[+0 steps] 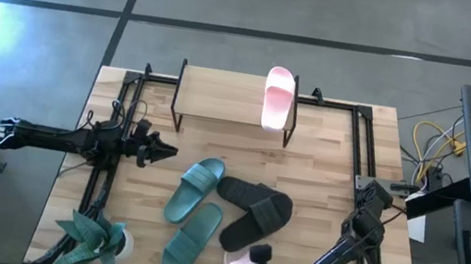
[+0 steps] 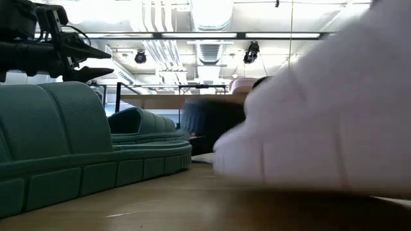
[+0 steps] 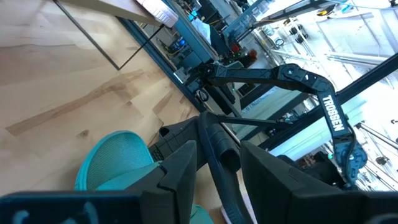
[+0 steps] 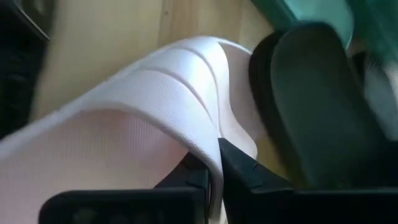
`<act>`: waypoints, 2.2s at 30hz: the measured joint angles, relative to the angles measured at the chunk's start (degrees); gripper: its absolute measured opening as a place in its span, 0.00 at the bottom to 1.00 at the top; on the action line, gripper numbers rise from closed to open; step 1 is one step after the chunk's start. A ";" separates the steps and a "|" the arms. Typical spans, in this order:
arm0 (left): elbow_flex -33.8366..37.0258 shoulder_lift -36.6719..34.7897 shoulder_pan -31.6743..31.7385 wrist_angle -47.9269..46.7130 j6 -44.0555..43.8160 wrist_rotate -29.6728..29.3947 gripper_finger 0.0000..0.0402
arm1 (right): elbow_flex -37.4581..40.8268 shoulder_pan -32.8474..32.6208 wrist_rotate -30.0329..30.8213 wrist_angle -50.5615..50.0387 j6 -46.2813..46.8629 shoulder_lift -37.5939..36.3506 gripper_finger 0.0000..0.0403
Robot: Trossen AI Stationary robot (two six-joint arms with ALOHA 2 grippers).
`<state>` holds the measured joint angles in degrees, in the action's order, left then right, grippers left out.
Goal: Pick and place slides into the shelf
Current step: Put the pink slipper on the shelf
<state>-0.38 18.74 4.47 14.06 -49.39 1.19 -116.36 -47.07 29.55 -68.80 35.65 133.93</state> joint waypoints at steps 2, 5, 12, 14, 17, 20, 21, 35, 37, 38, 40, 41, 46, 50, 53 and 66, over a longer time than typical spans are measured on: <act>0.00 0.00 0.00 0.00 0.00 0.00 0.28 | -2.20 -0.16 -3.12 -2.40 8.39 -0.18 0.03; 0.00 0.00 0.00 0.00 0.02 0.00 0.28 | -5.33 -0.53 -6.27 -5.19 21.80 -1.24 0.03; 0.00 0.01 0.00 -0.02 0.21 -0.02 0.28 | -8.97 -1.07 -2.65 -5.40 41.70 -8.05 0.02; 0.00 0.07 0.00 0.02 0.22 -0.04 0.28 | -8.85 -0.62 2.08 -5.85 44.04 -10.57 0.02; 0.00 0.11 0.00 0.02 0.22 -0.07 0.28 | -8.83 1.12 11.88 -9.44 42.95 -14.36 0.02; 0.00 0.11 0.00 0.04 0.15 -0.07 0.28 | -8.79 4.27 15.72 -15.01 35.58 -17.26 0.02; 0.00 0.11 0.00 0.15 -0.10 -0.07 0.28 | -8.74 5.33 15.67 -16.77 32.81 -18.00 0.02; -0.03 -0.08 0.02 6.07 -4.01 -0.64 0.28 | -8.02 32.59 24.47 -7.99 -15.70 -29.83 0.02; -0.23 -0.11 0.00 10.57 -3.51 -1.47 0.28 | -8.02 36.86 20.97 0.46 -26.58 -29.88 0.03; -0.49 -0.13 0.02 12.64 -2.30 -1.78 0.28 | -7.98 38.99 20.04 4.32 -30.93 -29.72 0.03; -1.88 -0.11 -0.01 16.05 1.05 -3.13 0.28 | -7.91 42.89 19.48 11.60 -38.03 -28.85 0.03; -2.73 -0.13 0.00 16.90 2.57 -4.02 0.28 | -7.89 44.87 19.19 13.96 -40.56 -28.43 0.03; -6.52 0.14 0.04 16.51 11.01 -8.89 0.28 | -7.89 54.71 15.47 18.45 -47.54 -25.63 0.03; -8.72 1.31 0.04 16.57 16.69 -13.23 0.28 | -7.80 60.52 11.16 18.02 -52.55 -21.77 0.03; -9.16 2.20 0.05 16.54 18.64 -17.02 0.28 | -7.76 62.78 10.38 18.90 -58.32 -18.44 0.03; -10.89 6.41 0.07 19.21 21.34 -22.97 0.28 | -7.67 66.99 14.65 18.21 -59.88 -10.49 0.03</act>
<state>-11.27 25.15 4.54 33.28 -28.05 -21.78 -124.03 19.92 44.20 -50.59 -24.23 123.44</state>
